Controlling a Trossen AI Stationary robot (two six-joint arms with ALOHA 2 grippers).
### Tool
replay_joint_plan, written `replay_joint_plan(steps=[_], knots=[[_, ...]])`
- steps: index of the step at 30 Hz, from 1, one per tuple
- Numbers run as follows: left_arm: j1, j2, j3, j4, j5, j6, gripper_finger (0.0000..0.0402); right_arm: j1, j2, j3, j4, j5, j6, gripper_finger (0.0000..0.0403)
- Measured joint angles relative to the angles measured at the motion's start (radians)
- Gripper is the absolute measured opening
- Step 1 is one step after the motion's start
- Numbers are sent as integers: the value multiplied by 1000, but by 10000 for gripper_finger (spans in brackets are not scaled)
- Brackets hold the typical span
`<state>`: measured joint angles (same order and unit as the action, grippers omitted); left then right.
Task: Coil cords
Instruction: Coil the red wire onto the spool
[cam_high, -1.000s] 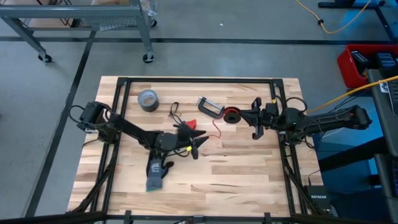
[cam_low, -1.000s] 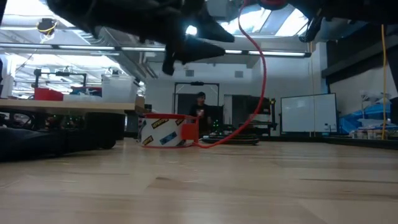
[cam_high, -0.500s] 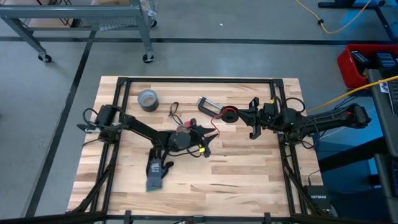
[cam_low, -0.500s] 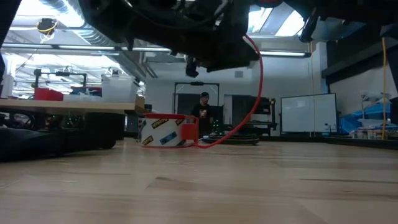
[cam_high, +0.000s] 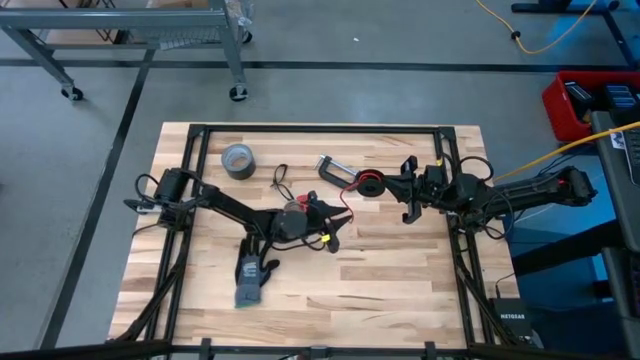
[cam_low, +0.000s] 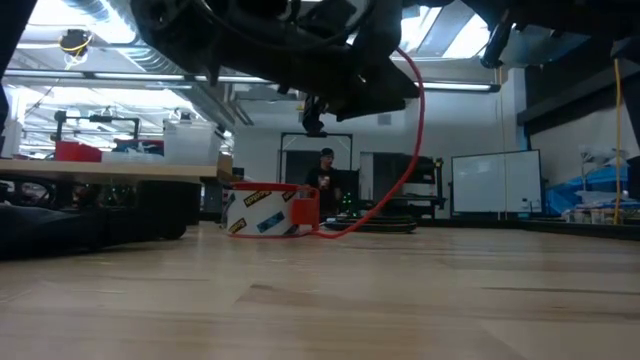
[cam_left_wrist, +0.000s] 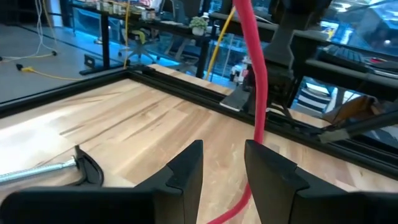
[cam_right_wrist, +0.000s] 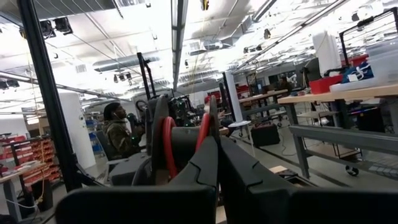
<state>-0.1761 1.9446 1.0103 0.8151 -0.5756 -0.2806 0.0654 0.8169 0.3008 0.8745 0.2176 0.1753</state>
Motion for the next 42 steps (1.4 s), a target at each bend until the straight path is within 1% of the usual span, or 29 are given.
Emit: replay_joint_plan(steps=[9,12,19,22,26,31,36,38,42], knots=[[-6,0,0,13,0,-4,111,0,0,0,0,9,-1,5],[-12,0,0,12,17,-8,111,0,0,0,0,9,-1,5],[-21,0,0,13,21,-26,111,0,0,0,-1,10,-1,5],[-23,0,0,12,42,-45,111,0,0,0,-1,10,-2,5],[-28,0,0,11,49,-34,111,0,0,0,-1,10,-3,5],[-28,-1,0,-41,49,-37,111,0,0,0,-2,-11,-3,5],[-29,-1,0,-91,61,-83,111,0,0,0,-4,-45,-3,5],[-29,-1,0,-84,79,-98,111,0,0,0,-8,-45,-3,5],[-29,-1,0,-34,83,-99,111,0,0,0,-9,-45,-2,5]])
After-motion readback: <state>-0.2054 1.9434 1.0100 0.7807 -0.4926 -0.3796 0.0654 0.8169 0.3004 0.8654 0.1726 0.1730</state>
